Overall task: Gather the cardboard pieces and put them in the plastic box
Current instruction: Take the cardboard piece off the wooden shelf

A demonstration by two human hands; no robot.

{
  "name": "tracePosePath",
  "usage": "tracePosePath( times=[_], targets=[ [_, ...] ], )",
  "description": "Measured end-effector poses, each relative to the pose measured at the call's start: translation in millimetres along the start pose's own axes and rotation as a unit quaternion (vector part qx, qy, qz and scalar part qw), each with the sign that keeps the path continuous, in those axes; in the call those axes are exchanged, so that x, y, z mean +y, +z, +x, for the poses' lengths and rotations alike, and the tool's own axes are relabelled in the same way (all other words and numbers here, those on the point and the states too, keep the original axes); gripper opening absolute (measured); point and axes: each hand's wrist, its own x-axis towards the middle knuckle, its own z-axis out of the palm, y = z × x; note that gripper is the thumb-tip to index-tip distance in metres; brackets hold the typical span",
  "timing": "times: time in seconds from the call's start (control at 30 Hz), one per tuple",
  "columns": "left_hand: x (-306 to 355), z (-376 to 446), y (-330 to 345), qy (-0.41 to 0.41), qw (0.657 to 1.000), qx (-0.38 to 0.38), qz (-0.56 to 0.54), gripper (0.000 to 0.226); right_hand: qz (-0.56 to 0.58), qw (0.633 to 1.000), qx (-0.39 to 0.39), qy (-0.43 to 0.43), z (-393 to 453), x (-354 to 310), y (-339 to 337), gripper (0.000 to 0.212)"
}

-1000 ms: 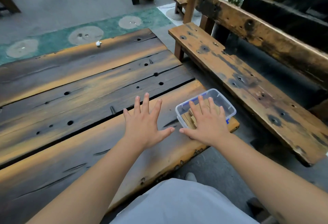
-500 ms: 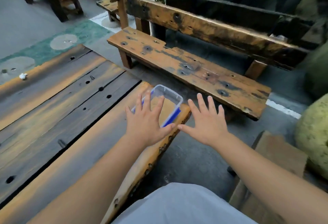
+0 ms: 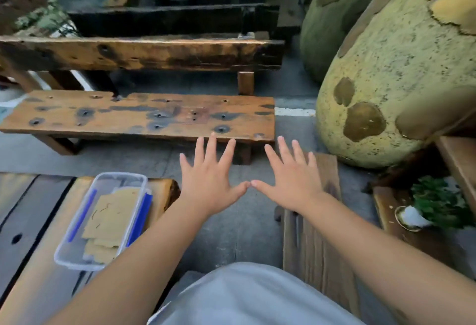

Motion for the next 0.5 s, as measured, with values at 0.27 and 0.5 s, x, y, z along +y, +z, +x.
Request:
tracePosePath(
  times=[0.27, 0.5],
  targets=[
    [101.3, 54.8, 8.9, 0.186, 0.982, -0.007, 0.005, 0.095, 0.027, 0.982, 0.004, 0.189, -47.1, 92.2, 7.5, 0.105],
    [172.8, 93.2, 14.1, 0.368, 0.929, -0.015, 0.009, 0.094, 0.041, 0.933, 0.004, 0.357, -89.9, 111.4, 5.9, 0.096]
  ],
)
